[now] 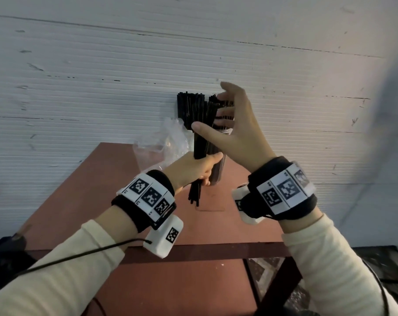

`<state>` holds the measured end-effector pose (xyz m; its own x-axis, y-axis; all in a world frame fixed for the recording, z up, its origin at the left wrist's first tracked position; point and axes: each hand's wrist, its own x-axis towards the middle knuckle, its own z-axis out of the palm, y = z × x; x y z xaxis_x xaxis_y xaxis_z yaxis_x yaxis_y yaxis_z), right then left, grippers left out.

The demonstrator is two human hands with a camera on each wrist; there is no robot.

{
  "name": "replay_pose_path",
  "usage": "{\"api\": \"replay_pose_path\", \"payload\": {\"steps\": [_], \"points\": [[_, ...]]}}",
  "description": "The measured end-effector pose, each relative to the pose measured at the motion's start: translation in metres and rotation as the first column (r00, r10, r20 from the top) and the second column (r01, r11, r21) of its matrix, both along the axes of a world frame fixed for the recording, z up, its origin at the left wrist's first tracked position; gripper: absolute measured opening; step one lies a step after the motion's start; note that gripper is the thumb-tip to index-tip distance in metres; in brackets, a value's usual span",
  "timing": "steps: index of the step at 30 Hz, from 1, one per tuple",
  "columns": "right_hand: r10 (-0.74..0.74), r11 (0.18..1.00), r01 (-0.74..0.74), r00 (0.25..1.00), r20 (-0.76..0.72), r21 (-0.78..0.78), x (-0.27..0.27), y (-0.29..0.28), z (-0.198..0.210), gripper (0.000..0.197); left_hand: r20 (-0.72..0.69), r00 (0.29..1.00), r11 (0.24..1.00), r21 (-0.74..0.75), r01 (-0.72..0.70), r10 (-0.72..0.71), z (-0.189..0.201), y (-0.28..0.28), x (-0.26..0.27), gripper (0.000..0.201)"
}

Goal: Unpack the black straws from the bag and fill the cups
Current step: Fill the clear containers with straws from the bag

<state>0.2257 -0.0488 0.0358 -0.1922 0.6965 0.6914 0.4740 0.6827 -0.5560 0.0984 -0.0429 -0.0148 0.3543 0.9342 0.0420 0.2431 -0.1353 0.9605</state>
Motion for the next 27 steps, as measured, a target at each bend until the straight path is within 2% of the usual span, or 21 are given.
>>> {"api": "replay_pose_path", "payload": {"steps": [2, 4, 7, 9, 12, 14, 16, 17, 19, 22, 24, 27], "points": [[0.007, 0.998, -0.001, 0.996, 0.090, -0.060, 0.006, 0.002, 0.004, 0.065, -0.054, 0.992, 0.992, 0.062, 0.114, -0.110, 0.013, -0.006, 0.000, 0.039], [0.112, 0.987, -0.093, 0.983, 0.148, -0.130, 0.008, 0.008, 0.004, 0.048, -0.134, 0.976, 0.977, 0.101, 0.188, -0.174, 0.021, -0.008, 0.002, 0.031], [0.213, 0.969, -0.187, 0.964, 0.162, -0.161, 0.006, 0.014, 0.000, 0.021, -0.166, 0.973, 0.978, 0.107, 0.179, -0.160, 0.023, 0.000, 0.005, 0.027], [0.193, 0.976, -0.179, 0.974, 0.117, -0.124, 0.009, 0.017, 0.006, 0.027, -0.167, 0.981, 0.977, 0.169, 0.128, -0.099, 0.024, 0.007, 0.005, 0.024], [0.108, 0.992, -0.112, 0.992, -0.066, -0.053, 0.020, 0.024, 0.029, 0.031, -0.016, 0.998, 0.953, 0.296, -0.059, 0.066, 0.030, 0.018, 0.001, 0.046], [0.055, 0.998, -0.060, 0.980, -0.192, -0.020, 0.031, 0.029, 0.048, 0.030, 0.112, 0.973, 0.898, 0.375, -0.230, 0.203, 0.034, 0.027, -0.003, 0.072], [0.023, 1.000, -0.023, 0.963, -0.267, 0.003, 0.038, 0.033, 0.063, 0.029, 0.147, 0.948, 0.841, 0.437, -0.318, 0.282, 0.038, 0.041, -0.006, 0.101], [0.008, 1.000, -0.008, 0.957, -0.290, 0.002, 0.041, 0.035, 0.068, 0.030, 0.135, 0.953, 0.849, 0.433, -0.302, 0.270, 0.040, 0.050, -0.008, 0.114], [-0.019, 1.000, 0.016, 0.950, -0.310, -0.013, 0.046, 0.041, 0.077, 0.032, 0.068, 0.983, 0.914, 0.362, -0.181, 0.168, 0.042, 0.069, -0.012, 0.134], [-0.032, 0.998, 0.016, 0.957, -0.289, -0.059, 0.053, 0.051, 0.083, 0.030, -0.032, 0.999, 0.971, 0.239, -0.011, 0.019, 0.046, 0.093, -0.018, 0.151], [-0.043, 0.996, 0.020, 0.963, -0.266, -0.088, 0.055, 0.058, 0.086, 0.028, -0.114, 0.993, 0.982, 0.186, 0.037, -0.016, 0.049, 0.105, -0.019, 0.151], [-0.069, 0.995, 0.050, 0.974, -0.215, -0.089, 0.056, 0.065, 0.090, 0.029, -0.228, 0.973, 0.983, 0.168, 0.079, -0.039, 0.049, 0.117, -0.014, 0.133]]}}
